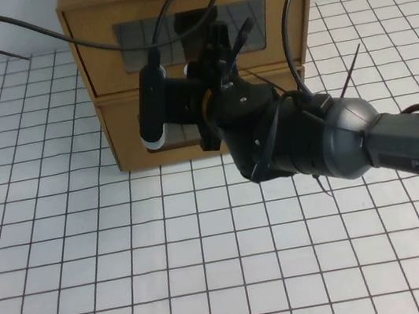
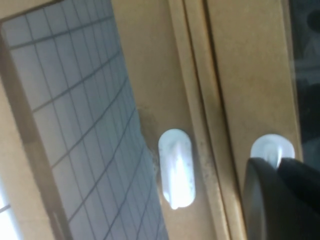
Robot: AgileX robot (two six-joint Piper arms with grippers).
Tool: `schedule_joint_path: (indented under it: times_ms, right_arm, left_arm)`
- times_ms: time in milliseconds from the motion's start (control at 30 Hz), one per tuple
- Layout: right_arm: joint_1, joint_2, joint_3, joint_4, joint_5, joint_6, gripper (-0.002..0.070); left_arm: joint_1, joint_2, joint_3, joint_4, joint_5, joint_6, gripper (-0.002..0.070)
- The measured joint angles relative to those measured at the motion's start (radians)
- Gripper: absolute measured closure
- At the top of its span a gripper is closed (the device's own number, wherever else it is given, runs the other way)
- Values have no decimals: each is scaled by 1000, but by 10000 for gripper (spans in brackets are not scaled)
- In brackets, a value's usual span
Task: Open the shoe box
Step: 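Pull the top drawer of the cardboard box fully open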
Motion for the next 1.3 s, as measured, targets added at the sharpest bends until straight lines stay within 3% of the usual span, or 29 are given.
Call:
schedule_joint_path:
  times_ms: [533,1300]
  right_arm:
    - [74,-141,168,83,16,-30,673]
    - [42,-158,197,25,-27,83,672]
  left_arm:
    - [0,2,0,-19,0,0,678]
    - [-9,-46,83,-87,12,-54,678]
